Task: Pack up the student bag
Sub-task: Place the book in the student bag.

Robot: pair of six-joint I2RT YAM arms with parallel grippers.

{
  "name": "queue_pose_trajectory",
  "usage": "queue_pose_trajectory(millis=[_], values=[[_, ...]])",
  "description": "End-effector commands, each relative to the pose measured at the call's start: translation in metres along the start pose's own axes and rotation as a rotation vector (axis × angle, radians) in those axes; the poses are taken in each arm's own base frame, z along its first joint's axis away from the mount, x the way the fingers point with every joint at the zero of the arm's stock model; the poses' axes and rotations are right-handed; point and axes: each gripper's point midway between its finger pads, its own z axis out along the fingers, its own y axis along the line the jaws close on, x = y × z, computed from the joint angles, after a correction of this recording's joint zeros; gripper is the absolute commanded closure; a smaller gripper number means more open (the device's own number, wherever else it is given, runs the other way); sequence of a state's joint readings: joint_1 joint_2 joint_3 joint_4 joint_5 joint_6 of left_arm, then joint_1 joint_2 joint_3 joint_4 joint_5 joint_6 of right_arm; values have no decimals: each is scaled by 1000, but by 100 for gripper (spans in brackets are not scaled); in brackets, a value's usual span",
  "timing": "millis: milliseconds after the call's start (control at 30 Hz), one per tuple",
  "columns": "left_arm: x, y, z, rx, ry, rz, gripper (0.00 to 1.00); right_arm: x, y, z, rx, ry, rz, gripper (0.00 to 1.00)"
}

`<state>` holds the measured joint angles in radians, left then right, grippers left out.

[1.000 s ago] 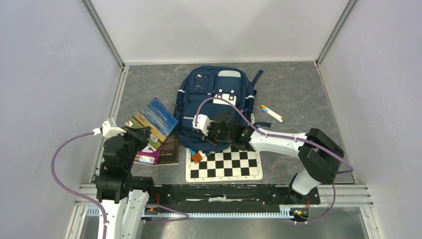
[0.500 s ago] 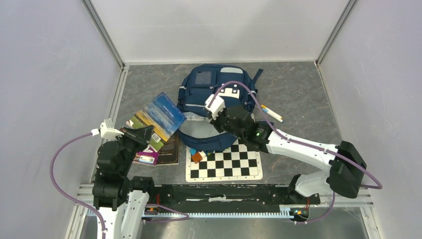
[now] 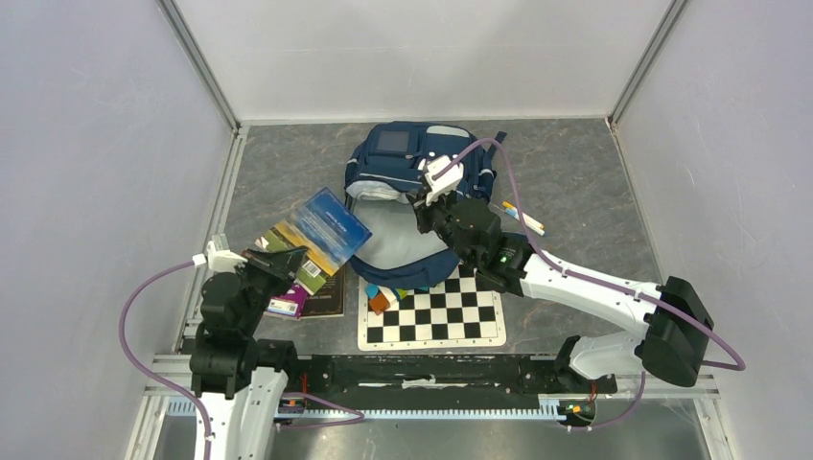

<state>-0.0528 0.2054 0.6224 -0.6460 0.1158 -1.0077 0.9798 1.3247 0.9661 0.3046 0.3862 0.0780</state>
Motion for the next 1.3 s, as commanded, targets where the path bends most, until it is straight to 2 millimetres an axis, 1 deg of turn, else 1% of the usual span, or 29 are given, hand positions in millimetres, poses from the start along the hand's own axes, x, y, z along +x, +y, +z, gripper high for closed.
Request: queue_pose_trajectory(millis=[0,67,167,267,467,533,633,733,867,967,1100,1167,1267], values=[[0,-24,4,109,11,-124,98,-63,-1,1,16,-222,163,100],[11,-13,14,90,48,-214,98,-65,3,4,1,-225,174,100],[15,-3,24,88,42,-330,98,-66,7,8,-12,-225,187,100],[11,5,30,54,8,-343,98,-64,9,10,-16,-223,196,100],[19,9,60,42,61,-411,98,-60,18,14,-34,-223,207,100],[18,8,69,43,52,-416,98,-57,21,16,-37,-218,208,100],[19,1,82,54,47,-421,98,-54,25,18,-39,-216,207,100],[27,-7,97,58,54,-424,98,-55,27,19,-42,-221,198,100],[30,-19,114,89,-5,-423,98,-54,26,18,-35,-221,185,100],[26,-35,122,151,-60,-417,98,-51,24,17,-28,-219,172,100],[26,-56,127,233,-103,-417,98,-48,22,14,-23,-217,159,100],[28,-62,129,248,-115,-419,98,-47,22,14,-22,-214,154,100],[33,-62,136,246,-126,-413,98,-43,17,15,5,-204,120,100]])
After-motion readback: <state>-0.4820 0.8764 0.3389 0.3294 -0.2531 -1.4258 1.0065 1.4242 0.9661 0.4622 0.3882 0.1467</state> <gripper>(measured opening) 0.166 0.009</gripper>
